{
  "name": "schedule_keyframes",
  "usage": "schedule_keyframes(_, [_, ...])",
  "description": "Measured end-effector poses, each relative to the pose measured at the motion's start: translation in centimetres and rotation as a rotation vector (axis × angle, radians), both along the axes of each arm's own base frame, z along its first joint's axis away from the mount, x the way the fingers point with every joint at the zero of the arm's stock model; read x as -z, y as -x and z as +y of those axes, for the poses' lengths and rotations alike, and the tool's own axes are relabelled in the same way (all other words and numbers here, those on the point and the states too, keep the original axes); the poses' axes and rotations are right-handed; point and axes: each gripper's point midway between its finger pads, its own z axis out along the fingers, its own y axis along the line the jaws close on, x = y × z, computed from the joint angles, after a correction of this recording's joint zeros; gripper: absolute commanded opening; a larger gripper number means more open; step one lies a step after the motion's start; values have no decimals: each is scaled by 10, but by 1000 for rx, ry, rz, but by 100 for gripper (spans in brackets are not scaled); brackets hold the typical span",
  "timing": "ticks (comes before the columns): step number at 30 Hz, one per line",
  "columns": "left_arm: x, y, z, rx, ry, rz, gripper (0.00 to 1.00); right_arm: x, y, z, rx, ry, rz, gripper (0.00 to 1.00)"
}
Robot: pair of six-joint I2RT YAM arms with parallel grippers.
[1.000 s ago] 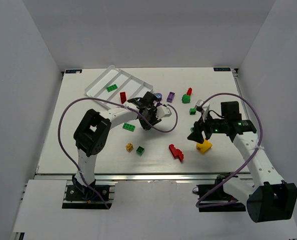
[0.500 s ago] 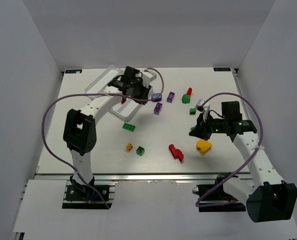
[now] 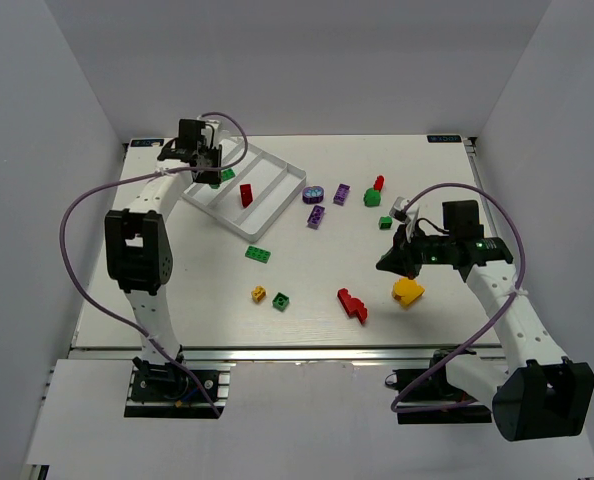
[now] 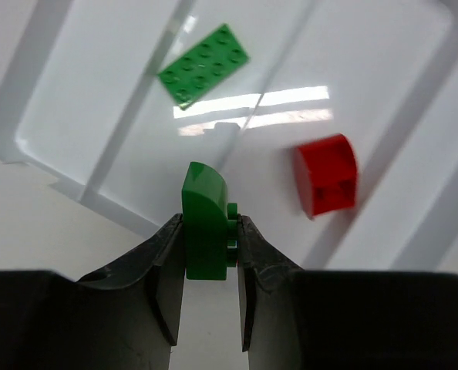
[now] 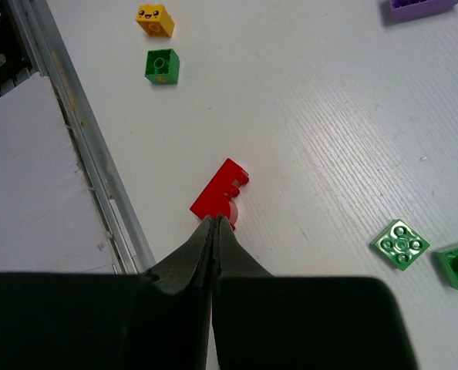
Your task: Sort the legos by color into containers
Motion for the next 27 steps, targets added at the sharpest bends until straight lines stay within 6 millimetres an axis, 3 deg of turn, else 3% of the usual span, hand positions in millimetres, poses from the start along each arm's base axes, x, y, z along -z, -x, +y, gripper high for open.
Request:
schedule_keyframes(6, [16,-15,30,-121,-76,-17,18,1,0,1,-4,-4,8,0])
schedule_keyframes(9, [19,-22,35,-149,-95,-34,28,1,0,1,-5,-5,11,0])
schedule_keyframes(13, [39,-30,41,-174,-106,-18,42,0,-2,1,-8,-5,7,2])
schedule_keyframes(15, [51,-30,44,-183,-110,4,47,-1,-4,1,-11,-3,2,6])
schedule_keyframes(17, [59,-30,48,-191,-111,18,60,-2,-5,1,-14,-1,-8,14])
schedule_keyframes(19, [63,-29,48,-196,-111,26,65,-2,-5,1,-16,-1,-11,19])
schedule_keyframes(23, [62,-31,51,-210,-107,17,98,-2,-5,1,-22,3,-17,39])
schedule_keyframes(27, [56,-31,49,-226,-87,9,98,3,-3,2,-42,20,-17,49])
